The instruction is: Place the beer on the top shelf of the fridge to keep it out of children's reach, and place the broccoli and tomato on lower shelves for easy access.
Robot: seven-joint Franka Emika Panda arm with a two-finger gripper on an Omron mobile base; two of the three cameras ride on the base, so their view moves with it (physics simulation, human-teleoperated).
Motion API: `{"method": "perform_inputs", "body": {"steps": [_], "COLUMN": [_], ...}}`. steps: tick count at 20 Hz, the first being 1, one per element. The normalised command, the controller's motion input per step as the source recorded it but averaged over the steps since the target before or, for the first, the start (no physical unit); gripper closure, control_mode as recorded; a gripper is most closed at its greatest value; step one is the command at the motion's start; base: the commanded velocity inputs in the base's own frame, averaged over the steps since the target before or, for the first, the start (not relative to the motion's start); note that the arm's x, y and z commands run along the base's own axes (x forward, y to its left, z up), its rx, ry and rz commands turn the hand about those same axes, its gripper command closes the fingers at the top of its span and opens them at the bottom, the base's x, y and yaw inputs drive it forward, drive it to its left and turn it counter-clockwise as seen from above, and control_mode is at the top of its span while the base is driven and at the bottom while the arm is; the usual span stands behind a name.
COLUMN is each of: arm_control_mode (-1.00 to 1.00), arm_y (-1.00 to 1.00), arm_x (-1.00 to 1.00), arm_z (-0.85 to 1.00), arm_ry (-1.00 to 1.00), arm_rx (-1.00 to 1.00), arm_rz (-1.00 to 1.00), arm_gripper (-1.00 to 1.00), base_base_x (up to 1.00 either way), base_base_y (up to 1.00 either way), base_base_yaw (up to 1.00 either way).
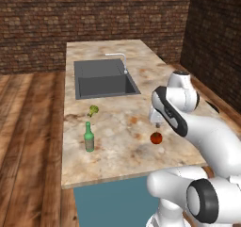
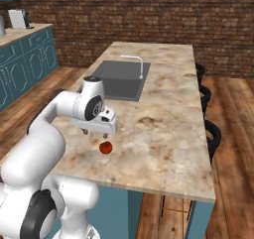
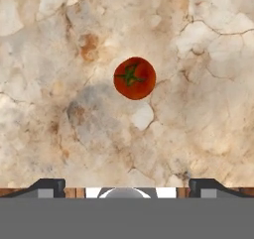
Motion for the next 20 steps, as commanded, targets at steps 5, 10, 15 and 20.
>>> {"method": "perform_inputs", "body": {"steps": [5,10,15,20], "arm_control_mode": [-1.0,-1.0,-1.0,-1.0], "arm_y": [-0.09,-0.01,0.0,0.0], "arm_x": [0.0,0.07,0.12,0.15], "arm_z": [-0.47,-0.38,-0.31,-0.24], "arm_ry": [0.1,0.06,0.02,0.0], "arm_rx": [0.0,0.0,0.0,0.0], "arm_rz": [-0.05,-0.03,-0.01,0.0], "arm_gripper": [-1.0,-1.0,-1.0,-1.0], "base_base_x": [0.0,0.0,0.0,0.0], "base_base_y": [0.0,0.0,0.0,0.0], "base_base_yaw": [0.0,0.0,0.0,0.0]}}
